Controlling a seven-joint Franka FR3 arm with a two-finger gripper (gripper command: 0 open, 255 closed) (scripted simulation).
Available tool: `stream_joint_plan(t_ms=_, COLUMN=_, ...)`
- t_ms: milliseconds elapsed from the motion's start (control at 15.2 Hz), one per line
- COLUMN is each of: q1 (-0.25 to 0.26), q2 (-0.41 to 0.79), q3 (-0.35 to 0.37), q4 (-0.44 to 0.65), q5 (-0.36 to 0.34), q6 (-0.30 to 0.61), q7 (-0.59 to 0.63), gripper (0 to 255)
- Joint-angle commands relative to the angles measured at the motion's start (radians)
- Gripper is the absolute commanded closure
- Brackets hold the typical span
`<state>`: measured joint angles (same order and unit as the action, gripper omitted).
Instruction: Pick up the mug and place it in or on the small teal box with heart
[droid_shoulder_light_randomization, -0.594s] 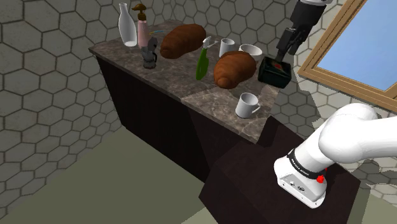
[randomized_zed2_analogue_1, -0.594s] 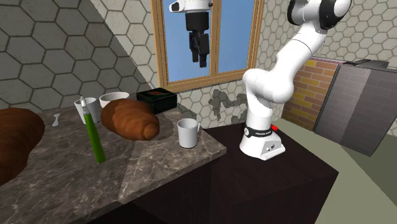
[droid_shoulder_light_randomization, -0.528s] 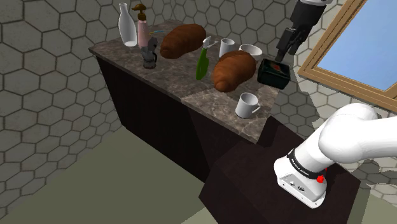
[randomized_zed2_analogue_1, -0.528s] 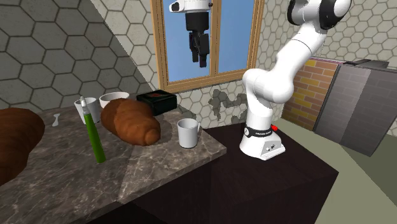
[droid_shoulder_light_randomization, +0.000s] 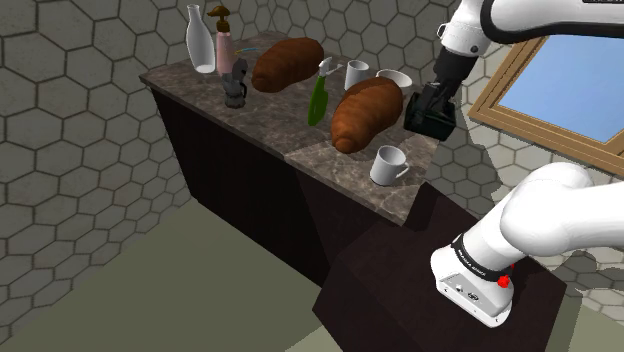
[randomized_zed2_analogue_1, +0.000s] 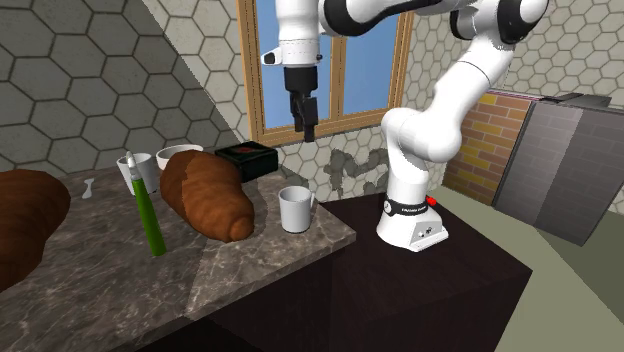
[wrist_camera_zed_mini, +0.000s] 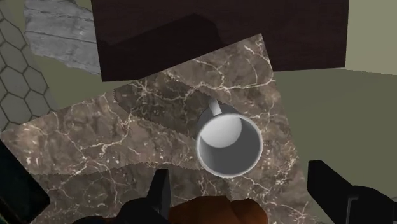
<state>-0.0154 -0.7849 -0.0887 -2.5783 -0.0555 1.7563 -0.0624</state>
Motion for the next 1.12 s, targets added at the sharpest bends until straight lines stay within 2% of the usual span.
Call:
stream_joint_plan(t_ms=0, q1=-0.003, q2=0.018, q3=-0.020, q4=-0.055, q5=-0.005, q6=0.080, q7=-0.018, gripper=0)
stream_joint_plan(t_ms=330, q1=-0.008, q2=0.110, q3=-0.073, q4=-0.162, q5=-0.012, q6=0.292, q7=-0.066, gripper=0)
stream_joint_plan(t_ms=594, q1=-0.003, q2=0.230, q3=-0.120, q4=-0.219, q5=-0.007, q6=0.477, q7=-0.114, gripper=0)
stream_joint_plan(t_ms=1056, q1=0.005, q2=0.305, q3=-0.131, q4=-0.263, q5=-0.001, q6=0.596, q7=-0.122, gripper=0)
